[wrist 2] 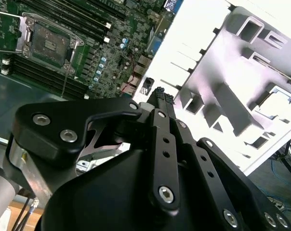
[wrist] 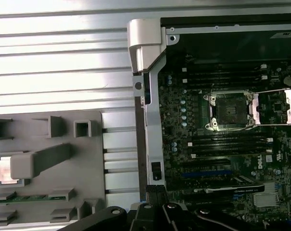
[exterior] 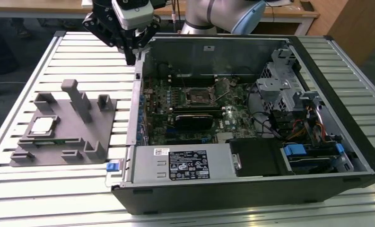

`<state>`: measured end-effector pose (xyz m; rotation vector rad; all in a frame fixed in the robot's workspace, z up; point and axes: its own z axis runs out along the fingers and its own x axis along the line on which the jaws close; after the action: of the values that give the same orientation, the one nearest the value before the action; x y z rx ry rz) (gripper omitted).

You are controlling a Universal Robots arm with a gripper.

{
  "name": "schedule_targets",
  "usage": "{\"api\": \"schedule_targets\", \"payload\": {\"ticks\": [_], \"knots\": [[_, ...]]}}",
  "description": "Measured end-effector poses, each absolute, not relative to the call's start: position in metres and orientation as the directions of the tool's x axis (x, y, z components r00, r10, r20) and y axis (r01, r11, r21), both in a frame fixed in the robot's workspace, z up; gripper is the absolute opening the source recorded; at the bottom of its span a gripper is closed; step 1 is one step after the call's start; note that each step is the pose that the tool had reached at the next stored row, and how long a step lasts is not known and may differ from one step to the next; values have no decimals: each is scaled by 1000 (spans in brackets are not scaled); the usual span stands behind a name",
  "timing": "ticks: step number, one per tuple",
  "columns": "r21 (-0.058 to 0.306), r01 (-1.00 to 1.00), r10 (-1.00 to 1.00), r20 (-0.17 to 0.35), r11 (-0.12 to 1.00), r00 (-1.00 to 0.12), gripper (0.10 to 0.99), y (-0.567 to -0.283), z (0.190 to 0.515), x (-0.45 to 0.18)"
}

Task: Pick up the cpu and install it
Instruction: 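Reach for the cpu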

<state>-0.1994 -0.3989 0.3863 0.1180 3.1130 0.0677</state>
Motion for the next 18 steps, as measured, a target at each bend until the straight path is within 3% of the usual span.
{"api": "schedule_targets", "payload": {"ticks": [18], "knots": [[44, 75, 76, -24, 996, -997, 106, -399, 385, -222]]}}
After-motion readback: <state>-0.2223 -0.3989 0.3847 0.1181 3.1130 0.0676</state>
